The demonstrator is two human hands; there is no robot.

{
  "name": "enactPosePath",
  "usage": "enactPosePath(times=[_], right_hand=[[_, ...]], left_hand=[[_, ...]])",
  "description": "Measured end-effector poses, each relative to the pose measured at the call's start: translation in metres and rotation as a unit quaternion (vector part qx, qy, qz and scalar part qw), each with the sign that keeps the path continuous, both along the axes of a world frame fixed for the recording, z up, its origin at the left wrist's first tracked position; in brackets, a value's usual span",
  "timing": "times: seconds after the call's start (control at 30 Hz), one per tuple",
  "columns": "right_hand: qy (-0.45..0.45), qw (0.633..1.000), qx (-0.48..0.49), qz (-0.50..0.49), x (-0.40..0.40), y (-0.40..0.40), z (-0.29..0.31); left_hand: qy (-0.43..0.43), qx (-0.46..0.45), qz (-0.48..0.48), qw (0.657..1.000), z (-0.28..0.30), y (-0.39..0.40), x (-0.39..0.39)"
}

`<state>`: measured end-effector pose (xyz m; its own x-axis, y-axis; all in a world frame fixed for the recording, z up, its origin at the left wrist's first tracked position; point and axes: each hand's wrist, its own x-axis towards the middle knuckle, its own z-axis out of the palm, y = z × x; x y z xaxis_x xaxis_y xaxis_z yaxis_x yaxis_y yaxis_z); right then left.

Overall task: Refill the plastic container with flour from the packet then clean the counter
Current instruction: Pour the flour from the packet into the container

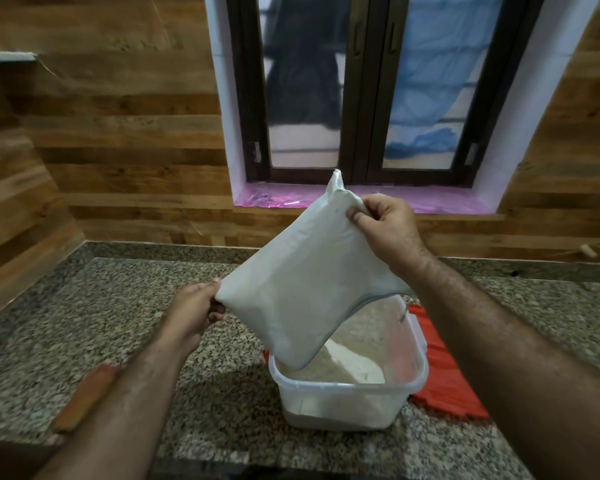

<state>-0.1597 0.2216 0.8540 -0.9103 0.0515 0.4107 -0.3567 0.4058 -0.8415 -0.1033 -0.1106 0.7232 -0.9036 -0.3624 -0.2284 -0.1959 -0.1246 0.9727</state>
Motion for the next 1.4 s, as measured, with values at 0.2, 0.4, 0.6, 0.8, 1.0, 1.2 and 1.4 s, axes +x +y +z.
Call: enactPosePath(times=[0.2, 0.4, 0.6, 0.8, 1.0, 1.2, 1.4], right_hand=[[-0.027, 0.999, -0.015, -0.017, 0.001, 0.015, -0.003], [-0.035, 0.998, -0.029, -0.044, 0.008, 0.032, -0.009], [-0.038, 0.997, -0.058, -0.043, 0.016, 0.038, -0.019], [-0.043, 0.993, -0.1, -0.039, 0.018, 0.048, -0.019], [-0.066, 0.984, -0.162, -0.03, 0.019, 0.056, -0.028], [-0.092, 0.977, -0.189, -0.031, 0.029, 0.066, -0.042], [-0.139, 0.963, -0.231, -0.012, 0.038, 0.081, -0.056]], left_hand=[[-0.013, 0.015, 0.083, 0.996, 0.013, 0.012, -0.01], [0.016, -0.018, 0.082, 0.996, 0.027, 0.022, -0.017], [0.049, -0.061, 0.066, 0.995, 0.045, 0.032, -0.02], [0.068, -0.082, 0.054, 0.993, 0.065, 0.04, -0.022], [0.078, -0.094, 0.045, 0.991, 0.081, 0.046, -0.021], [0.1, -0.124, 0.032, 0.987, 0.094, 0.052, -0.017], [0.124, -0.142, 0.016, 0.982, 0.107, 0.061, -0.017]])
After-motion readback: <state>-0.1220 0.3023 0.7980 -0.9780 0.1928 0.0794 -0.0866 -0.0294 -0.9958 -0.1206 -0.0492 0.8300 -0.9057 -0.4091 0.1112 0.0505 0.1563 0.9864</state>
